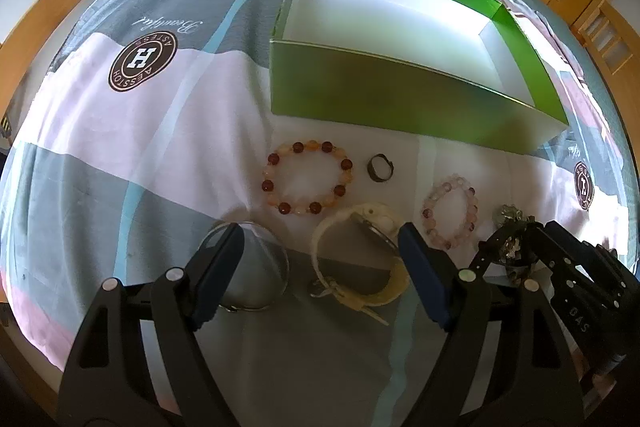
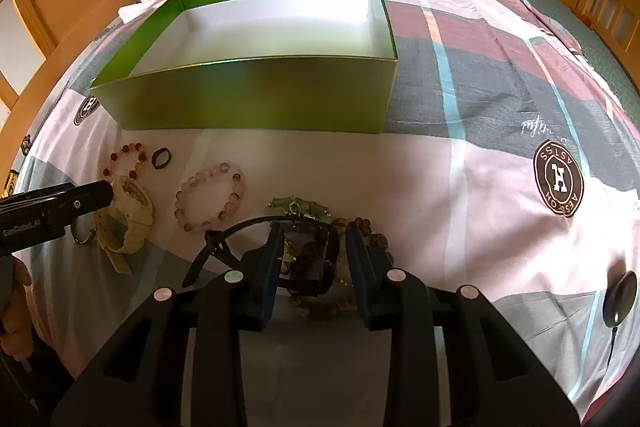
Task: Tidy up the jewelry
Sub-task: 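Close the left tool on the white watch while the right tool lifts the black watch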
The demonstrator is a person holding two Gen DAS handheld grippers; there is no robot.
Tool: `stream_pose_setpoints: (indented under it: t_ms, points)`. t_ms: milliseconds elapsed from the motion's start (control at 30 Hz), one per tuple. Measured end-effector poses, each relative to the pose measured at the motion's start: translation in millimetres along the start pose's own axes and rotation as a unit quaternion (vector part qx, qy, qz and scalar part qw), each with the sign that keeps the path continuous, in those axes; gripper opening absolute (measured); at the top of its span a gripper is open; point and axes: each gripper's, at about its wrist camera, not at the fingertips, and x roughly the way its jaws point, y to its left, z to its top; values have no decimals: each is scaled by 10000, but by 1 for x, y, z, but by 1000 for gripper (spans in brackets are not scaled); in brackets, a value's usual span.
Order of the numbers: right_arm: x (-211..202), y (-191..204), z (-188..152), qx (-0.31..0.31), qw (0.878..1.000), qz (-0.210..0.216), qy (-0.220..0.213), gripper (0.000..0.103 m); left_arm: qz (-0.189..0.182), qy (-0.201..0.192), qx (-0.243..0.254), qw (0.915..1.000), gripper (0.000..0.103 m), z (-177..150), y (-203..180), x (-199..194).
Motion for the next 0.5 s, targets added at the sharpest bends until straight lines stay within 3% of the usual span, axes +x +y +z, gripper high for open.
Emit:
stream_pose_setpoints:
  t_ms: [267, 367, 467, 500]
  points:
    - [7, 7, -4, -187, 9997, -144, 111, 31, 27, 127, 425, 9990, 79, -11, -23, 8]
    - [7, 11, -5, -331, 9991, -258, 49, 22, 79, 96, 613, 9980, 79, -14, -33, 10]
    - [6, 11, -4, -351, 9990, -267, -9, 12, 136, 95, 684, 9975, 62, -16, -36, 11]
    - [5, 10, -4, -319, 9992, -230, -25, 10, 152, 83, 686, 9975, 62, -16, -35, 11]
